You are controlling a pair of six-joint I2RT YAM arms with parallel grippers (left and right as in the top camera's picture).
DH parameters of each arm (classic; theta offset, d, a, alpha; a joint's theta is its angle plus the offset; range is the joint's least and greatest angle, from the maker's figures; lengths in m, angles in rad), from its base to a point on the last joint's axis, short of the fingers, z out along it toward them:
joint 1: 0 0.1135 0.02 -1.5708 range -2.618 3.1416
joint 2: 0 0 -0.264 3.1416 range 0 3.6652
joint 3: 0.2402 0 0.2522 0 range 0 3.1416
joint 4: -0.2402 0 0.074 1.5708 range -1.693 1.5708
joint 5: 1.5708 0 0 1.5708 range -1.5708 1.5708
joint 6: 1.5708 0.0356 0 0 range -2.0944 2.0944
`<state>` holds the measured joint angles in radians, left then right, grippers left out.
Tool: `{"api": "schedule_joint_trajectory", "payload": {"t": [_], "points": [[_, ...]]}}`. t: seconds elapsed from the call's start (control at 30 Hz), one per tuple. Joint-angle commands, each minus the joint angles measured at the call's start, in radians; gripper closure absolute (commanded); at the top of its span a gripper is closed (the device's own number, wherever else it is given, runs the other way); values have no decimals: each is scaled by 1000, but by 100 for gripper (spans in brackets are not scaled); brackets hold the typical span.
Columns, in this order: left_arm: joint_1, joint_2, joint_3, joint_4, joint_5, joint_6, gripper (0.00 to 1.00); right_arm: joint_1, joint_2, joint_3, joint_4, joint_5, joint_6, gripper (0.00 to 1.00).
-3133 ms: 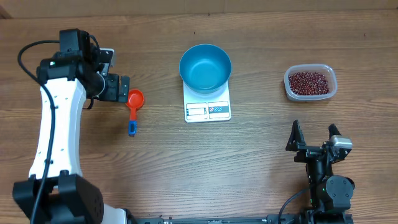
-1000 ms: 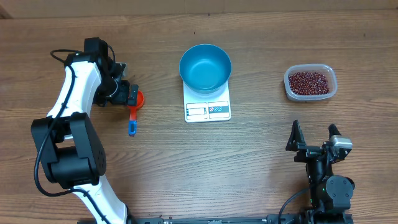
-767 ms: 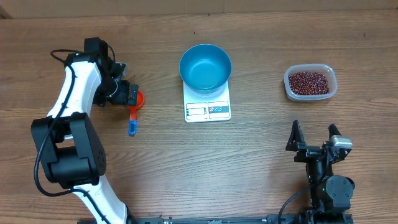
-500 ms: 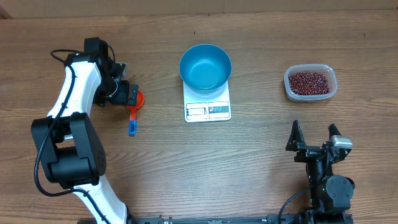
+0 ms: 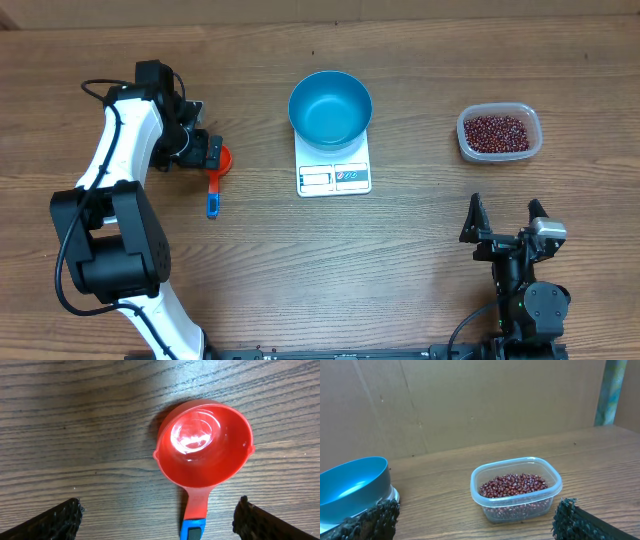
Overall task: Scoop item into bowl and weigh 150g on scale
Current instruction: 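Lower the left gripper and grasp the red measuring cup rim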
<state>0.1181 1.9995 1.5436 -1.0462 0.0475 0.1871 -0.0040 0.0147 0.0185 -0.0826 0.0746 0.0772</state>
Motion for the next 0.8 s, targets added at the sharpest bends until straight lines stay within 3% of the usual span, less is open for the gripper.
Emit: {"api": "schedule_joint_trajectory", "payload": {"t": [0.0, 0.77], "points": [[2, 22, 23, 4, -6, 15, 0, 10, -12, -11, 5, -5, -3, 0], [1, 22, 23, 45, -3, 15, 1, 10, -12, -11, 5, -5, -3, 0]]}}
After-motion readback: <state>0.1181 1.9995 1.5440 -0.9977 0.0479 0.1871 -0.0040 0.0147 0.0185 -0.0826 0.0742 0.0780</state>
